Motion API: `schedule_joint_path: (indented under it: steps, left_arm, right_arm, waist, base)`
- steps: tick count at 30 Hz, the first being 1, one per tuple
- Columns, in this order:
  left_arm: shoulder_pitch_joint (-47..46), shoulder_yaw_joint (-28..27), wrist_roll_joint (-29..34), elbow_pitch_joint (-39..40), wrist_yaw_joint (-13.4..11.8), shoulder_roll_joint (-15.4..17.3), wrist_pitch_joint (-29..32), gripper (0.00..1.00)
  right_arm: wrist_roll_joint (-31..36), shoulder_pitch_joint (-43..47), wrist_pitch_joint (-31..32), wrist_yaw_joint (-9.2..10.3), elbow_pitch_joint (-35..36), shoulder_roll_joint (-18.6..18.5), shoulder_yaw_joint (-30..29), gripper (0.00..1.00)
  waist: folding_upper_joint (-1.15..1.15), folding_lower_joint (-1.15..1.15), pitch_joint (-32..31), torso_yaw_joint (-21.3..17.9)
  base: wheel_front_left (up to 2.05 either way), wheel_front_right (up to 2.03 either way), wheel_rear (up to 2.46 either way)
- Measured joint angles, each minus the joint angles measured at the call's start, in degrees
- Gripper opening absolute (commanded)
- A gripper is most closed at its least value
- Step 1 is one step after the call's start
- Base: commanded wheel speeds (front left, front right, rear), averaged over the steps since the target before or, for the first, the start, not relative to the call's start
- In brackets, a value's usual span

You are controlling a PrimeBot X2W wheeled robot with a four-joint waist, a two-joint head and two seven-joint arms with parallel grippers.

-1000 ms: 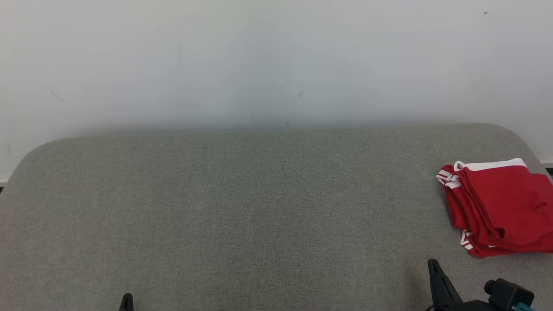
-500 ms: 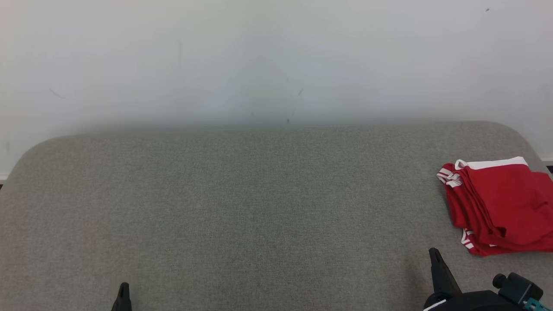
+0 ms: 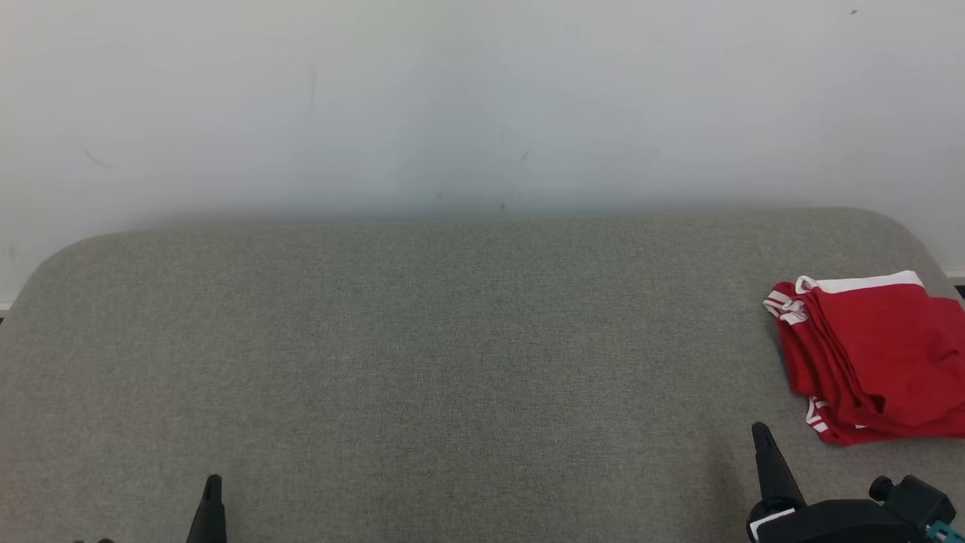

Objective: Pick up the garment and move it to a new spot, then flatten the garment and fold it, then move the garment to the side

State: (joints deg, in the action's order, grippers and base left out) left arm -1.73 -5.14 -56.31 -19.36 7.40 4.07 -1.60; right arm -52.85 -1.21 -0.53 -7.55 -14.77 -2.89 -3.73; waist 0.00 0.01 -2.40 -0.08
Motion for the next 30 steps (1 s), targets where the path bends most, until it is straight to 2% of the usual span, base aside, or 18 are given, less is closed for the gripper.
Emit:
schedule_joint_path:
  steps: [30]
  left_arm:
    - [-4.4,-2.2,-15.9,0.1,0.0,-0.5,6.0,0.0]
  right_arm:
    - [-18.5,-2.5,1.1,0.0,0.1,0.0,-0.1,0.0]
  waist:
    - [0.0,0.0,1.0,0.0]
  base:
    - [0.0,0.0,0.0]
